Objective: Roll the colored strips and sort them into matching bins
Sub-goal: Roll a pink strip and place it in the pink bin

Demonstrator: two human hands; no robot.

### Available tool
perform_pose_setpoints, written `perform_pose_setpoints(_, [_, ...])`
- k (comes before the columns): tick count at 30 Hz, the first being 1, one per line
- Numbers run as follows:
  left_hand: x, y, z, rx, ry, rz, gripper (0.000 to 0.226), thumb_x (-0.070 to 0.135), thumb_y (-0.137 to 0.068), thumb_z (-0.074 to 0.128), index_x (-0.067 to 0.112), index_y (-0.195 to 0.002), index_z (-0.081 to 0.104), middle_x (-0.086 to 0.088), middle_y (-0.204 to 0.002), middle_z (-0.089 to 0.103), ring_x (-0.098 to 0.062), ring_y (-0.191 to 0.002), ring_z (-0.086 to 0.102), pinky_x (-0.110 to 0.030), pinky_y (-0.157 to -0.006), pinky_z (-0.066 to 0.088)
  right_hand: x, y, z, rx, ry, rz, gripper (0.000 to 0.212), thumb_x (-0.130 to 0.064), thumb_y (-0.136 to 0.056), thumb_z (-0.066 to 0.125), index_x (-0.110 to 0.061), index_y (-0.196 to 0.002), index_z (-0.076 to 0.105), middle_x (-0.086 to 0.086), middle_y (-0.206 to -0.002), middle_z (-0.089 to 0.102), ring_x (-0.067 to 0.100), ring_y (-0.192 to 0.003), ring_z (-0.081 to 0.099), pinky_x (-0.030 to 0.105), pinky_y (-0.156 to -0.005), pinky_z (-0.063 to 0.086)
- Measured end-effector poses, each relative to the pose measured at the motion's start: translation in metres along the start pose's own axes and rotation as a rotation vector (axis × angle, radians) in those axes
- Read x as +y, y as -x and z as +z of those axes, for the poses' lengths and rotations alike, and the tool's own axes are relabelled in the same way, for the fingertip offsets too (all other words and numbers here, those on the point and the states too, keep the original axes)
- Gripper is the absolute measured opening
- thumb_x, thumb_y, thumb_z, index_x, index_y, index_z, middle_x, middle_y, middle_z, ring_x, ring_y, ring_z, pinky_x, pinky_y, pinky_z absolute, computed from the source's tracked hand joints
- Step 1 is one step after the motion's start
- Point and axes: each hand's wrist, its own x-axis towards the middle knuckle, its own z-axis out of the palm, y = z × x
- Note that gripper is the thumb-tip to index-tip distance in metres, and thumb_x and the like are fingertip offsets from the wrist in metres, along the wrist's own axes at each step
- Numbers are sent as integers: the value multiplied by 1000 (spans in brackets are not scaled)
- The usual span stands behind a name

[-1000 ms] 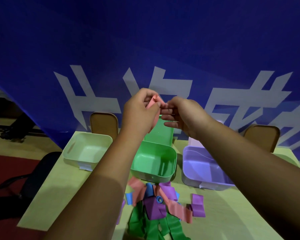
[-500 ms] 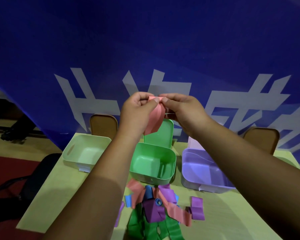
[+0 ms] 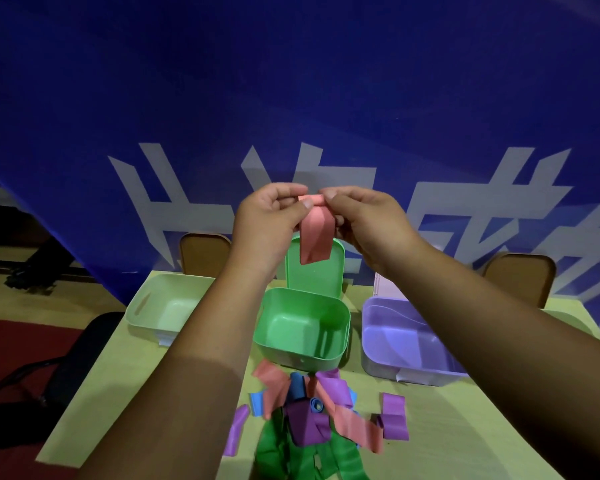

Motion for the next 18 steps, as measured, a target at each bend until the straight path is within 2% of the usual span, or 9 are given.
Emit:
perform_pose_setpoints(3, [1, 1, 2, -2, 20, -15, 22, 12, -97, 79, 21, -117, 76, -2, -106, 82, -17, -97, 81, -37, -90, 67, -1, 1, -4, 26, 79, -23, 17, -20, -105, 69, -17, -119, 78, 5, -105, 82, 25, -103, 79, 45, -99, 63])
perform_pose_setpoints(7, [3, 2, 4, -16, 64, -72, 16, 20, -95, 80, 20, -111, 80, -6, -103, 82, -25, -99, 81, -48, -93, 66, -2, 2, -6, 54, 129, -58, 18, -17, -103, 71, -25, -118, 78, 4, -109, 81, 27, -106, 77, 47, -99, 63])
perform_pose_setpoints(9, [5, 4, 6, -12, 53, -63, 13, 24, -95, 82, 20, -108, 81, -5, -100, 82, -26, -97, 81, -49, -91, 67, -2, 3, -8, 64, 150, -75, 21, -16, -102, 73, -24, -121, 77, 4, -111, 80, 27, -106, 77, 47, -99, 63])
perform_pose_setpoints(13, [8, 5, 8, 19, 20, -35, 14, 18, -96, 82, 19, -109, 80, -2, -95, 83, -19, -90, 81, -41, -86, 68, -2, 7, -10, 64, 131, -66, 26, -15, -100, 73, -18, -126, 75, 6, -111, 80, 24, -104, 78, 45, -100, 63])
perform_pose_setpoints(16, [11, 7, 9, 12, -19, 8, 18, 16, -95, 82, 20, -112, 79, -1, -98, 83, -15, -92, 81, -37, -87, 67, -5, 10, -10, 17, 47, -28, 23, -20, -100, 75, -10, -120, 76, 14, -103, 81, 31, -100, 79, 49, -99, 63])
perform_pose_setpoints(18, [12, 8, 10, -1, -28, 26, 19, 16, -94, 83, 22, -112, 79, 0, -101, 82, -15, -95, 80, -37, -89, 67, -6, 14, -12, 8, 55, -24, 21, -26, -101, 74, -11, -117, 77, 11, -99, 82, 28, -96, 80, 47, -96, 64])
